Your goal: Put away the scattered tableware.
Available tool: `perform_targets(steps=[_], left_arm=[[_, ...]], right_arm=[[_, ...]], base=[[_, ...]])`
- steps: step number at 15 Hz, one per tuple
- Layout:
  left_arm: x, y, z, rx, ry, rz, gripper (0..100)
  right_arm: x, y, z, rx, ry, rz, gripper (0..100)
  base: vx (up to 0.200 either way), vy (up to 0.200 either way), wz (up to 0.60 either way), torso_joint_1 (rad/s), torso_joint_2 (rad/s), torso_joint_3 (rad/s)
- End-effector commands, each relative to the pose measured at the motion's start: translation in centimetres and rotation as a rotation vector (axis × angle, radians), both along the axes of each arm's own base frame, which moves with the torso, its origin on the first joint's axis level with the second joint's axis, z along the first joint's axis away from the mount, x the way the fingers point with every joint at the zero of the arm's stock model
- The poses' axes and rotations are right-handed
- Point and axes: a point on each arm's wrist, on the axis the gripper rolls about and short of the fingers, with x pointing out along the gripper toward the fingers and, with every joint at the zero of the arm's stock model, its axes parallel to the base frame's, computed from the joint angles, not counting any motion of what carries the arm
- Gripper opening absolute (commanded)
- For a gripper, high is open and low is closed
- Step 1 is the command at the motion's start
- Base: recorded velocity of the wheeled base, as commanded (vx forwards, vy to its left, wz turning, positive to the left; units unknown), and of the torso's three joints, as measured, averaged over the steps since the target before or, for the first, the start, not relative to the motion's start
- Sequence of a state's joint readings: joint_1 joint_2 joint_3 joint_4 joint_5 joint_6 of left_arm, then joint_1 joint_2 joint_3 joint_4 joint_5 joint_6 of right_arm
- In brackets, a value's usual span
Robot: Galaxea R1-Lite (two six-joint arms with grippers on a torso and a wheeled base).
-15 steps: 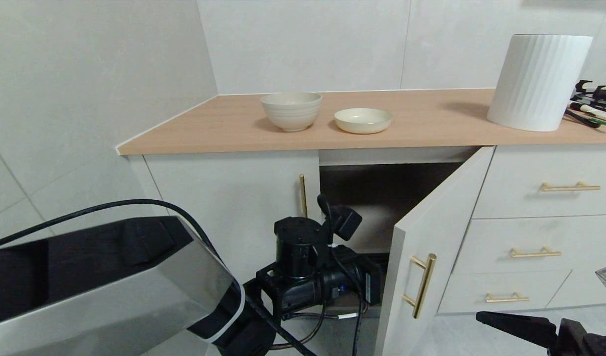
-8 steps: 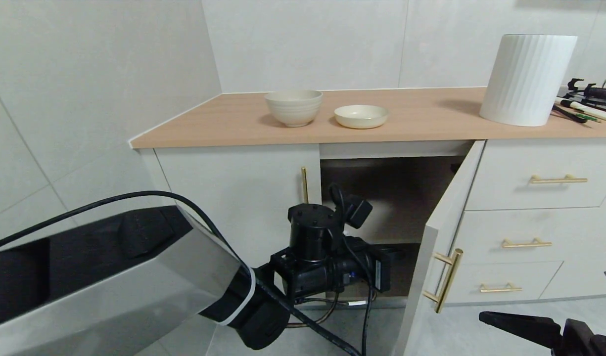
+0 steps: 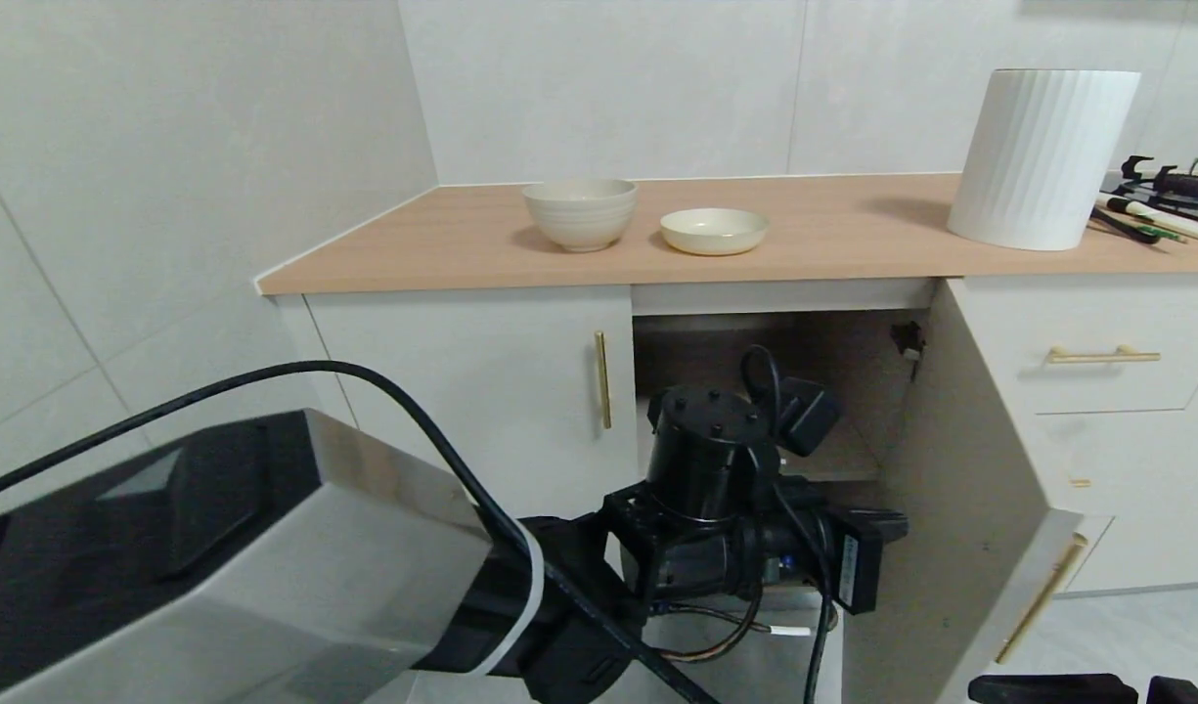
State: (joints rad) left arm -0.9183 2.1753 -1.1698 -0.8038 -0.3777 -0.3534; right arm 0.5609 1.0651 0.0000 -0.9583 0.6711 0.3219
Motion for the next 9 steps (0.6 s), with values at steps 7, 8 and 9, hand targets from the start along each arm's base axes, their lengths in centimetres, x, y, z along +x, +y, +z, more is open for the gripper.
perform_targets(steps=[7, 8, 9], left_arm=[[1.4, 14.8, 3.0, 0.146, -0.209, 0.459, 0], [1.0, 16.7, 3.7, 0.189, -0.256, 0.567, 0], [0.8, 17.6, 4.0, 0.2, -0.268, 0.617, 0]], right_arm=[[5.1, 3.0, 2.8, -0.052, 0.048, -0.111, 100], [6.6, 3.8, 3.0, -0.071, 0.044, -0.151, 100], [7.2, 4.1, 3.0, -0.08, 0.038, -0.167, 100]], base=[[0.0, 0.0, 0.0, 0.0, 0.0, 0.0], [0.0, 0.0, 0.0, 0.0, 0.0, 0.0], [0.0, 0.0, 0.0, 0.0, 0.0, 0.0]])
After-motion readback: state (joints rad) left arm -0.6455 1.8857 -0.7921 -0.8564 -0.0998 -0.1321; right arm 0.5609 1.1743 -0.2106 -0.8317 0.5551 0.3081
